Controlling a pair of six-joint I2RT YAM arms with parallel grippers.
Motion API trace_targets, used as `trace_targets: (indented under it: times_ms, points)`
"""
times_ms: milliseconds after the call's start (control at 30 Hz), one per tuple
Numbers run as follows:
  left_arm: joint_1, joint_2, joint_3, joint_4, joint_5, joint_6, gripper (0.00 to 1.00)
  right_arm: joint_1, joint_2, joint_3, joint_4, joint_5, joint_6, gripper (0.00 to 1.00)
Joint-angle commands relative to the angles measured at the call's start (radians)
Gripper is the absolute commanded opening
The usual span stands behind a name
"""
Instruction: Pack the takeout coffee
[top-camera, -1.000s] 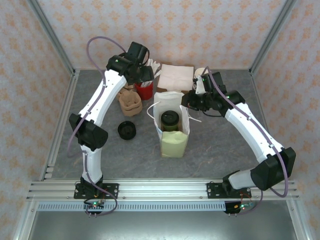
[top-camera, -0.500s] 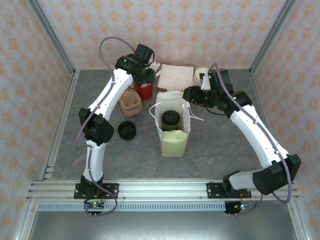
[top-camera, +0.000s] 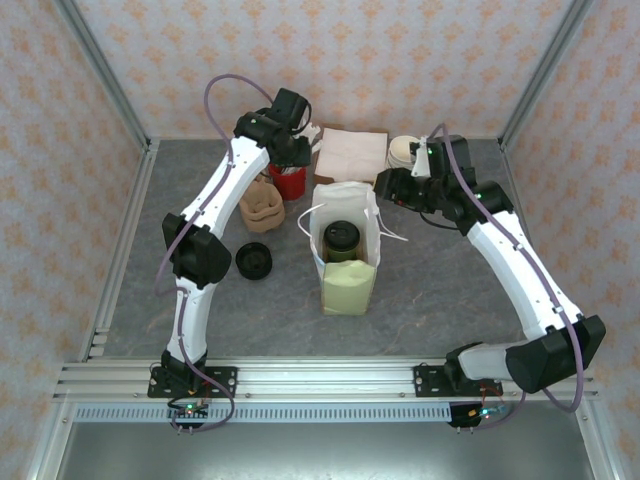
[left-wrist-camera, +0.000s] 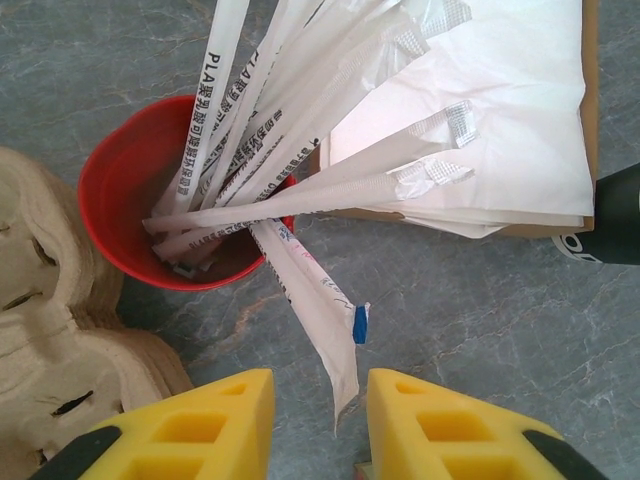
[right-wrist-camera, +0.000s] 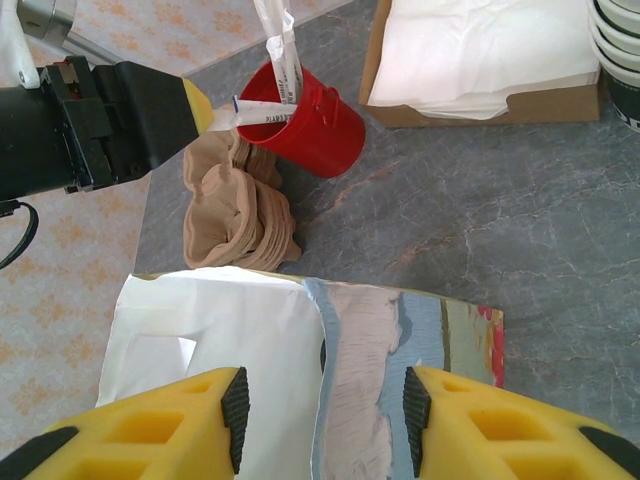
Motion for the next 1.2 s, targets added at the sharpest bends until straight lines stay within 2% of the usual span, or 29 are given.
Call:
trace_targets:
  times_ms: [0, 467, 633, 833, 1167]
  points:
    - [0.009, 0.012, 0.014, 0.005, 0.009, 0.024, 0.28, -0.010, -0.023, 0.034, -0.020, 0.022, -0.024, 0.47]
    - [0.008, 0.027, -0.005, 0.020, 0.007, 0.019, 0.20, -0.024, -0.025, 0.048, -0.043, 0.025, -0.048, 0.47]
    - [0.008, 0.028, -0.026, 0.028, 0.005, 0.025, 0.20, -0.031, -0.029, 0.050, -0.047, 0.030, -0.047, 0.47]
    - [0.008, 0.028, -0.021, 0.038, 0.002, 0.023, 0.09, -0.031, -0.030, 0.053, -0.048, 0.032, -0.049, 0.47]
    - [0.008, -0.066, 0.044, -0.051, -0.069, 0.029, 0.02, -0.031, -0.023, 0.058, -0.028, 0.033, -0.063, 0.47]
